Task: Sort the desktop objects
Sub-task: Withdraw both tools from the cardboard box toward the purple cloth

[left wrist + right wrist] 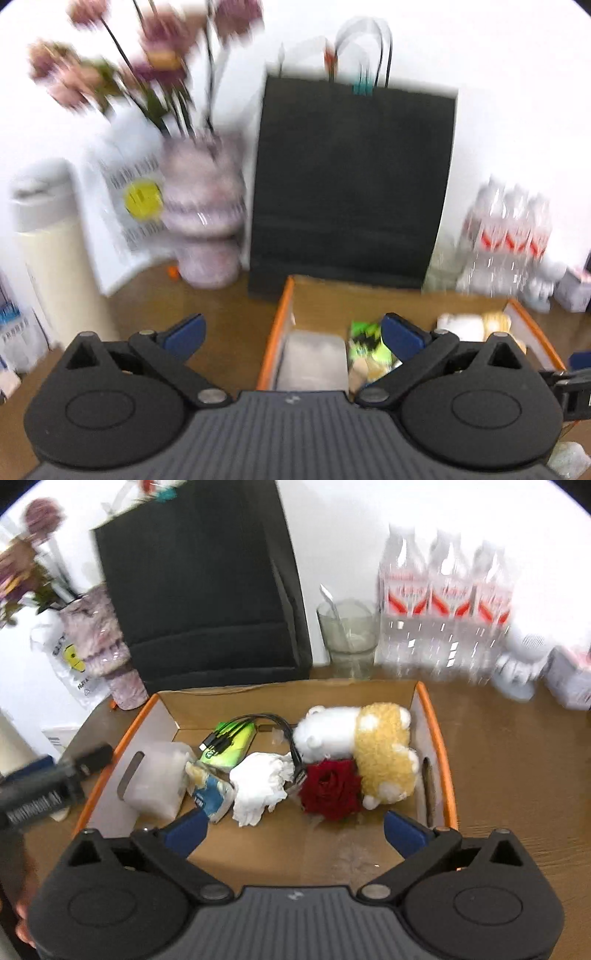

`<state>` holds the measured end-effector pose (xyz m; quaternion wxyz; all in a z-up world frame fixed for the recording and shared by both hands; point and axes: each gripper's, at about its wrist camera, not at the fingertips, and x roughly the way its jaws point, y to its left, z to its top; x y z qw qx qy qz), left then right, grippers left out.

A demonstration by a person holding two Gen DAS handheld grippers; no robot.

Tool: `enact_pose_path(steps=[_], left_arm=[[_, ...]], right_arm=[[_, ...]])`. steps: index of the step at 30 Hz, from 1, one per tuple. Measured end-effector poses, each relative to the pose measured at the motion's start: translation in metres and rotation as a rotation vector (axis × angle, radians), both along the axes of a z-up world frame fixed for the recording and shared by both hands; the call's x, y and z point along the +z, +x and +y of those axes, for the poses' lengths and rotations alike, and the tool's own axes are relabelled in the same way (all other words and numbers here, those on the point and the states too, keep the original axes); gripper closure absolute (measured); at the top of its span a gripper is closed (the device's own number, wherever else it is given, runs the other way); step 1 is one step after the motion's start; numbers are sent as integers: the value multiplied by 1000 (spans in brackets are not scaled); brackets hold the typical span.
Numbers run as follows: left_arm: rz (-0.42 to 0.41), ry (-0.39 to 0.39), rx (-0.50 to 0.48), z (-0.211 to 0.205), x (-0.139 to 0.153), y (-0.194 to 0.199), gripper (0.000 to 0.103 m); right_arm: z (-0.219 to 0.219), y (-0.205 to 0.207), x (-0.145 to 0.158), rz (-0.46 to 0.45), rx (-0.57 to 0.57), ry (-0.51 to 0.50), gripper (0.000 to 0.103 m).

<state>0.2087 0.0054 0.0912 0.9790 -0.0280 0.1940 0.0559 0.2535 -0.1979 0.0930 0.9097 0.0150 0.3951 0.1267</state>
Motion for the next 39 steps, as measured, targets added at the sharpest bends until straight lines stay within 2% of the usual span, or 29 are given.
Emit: enact_pose_path(steps=[3,4,5,7,9,12,17,23,26,30,39], left_arm=[[-179,26,-39,-2,2,-53,0],[-213,26,-60,-3,2,-66,0],[-229,25,-80,-5,1,-78,0],[-232,16,-75,-6,-1,-98,0],[-258,5,-57,-10,0,-117,0],[-250,6,-60,-12,4,-136,0],[-230,66,-67,-17,4,-162,0],[-218,23,-63,-21,-5,-186,0],[-218,45,-57,-22,-7,-200,0],[-213,31,-56,-20,-9,-224,0],[-198,56,-150,-24,-25,-283,0]], right_arm=[[-1,-57,2,-296,-37,-56,0],[-4,-76,1,-379,-49,-60,0],[-7,-90,-2,-435,-49,-47,0],[-14,-111,-7,-472,-41,-3,0],[-17,-121,-13,-457,-44,14,0],[-25,-135,-20,-423,-59,51,0],[-30,-159,-31,-359,-69,104,0],[-31,-193,-35,-325,-8,111,0],[-34,-212,-36,-331,1,86,0],[-40,-239,-37,-341,5,72,0],[-55,-295,-44,-348,10,119,0]])
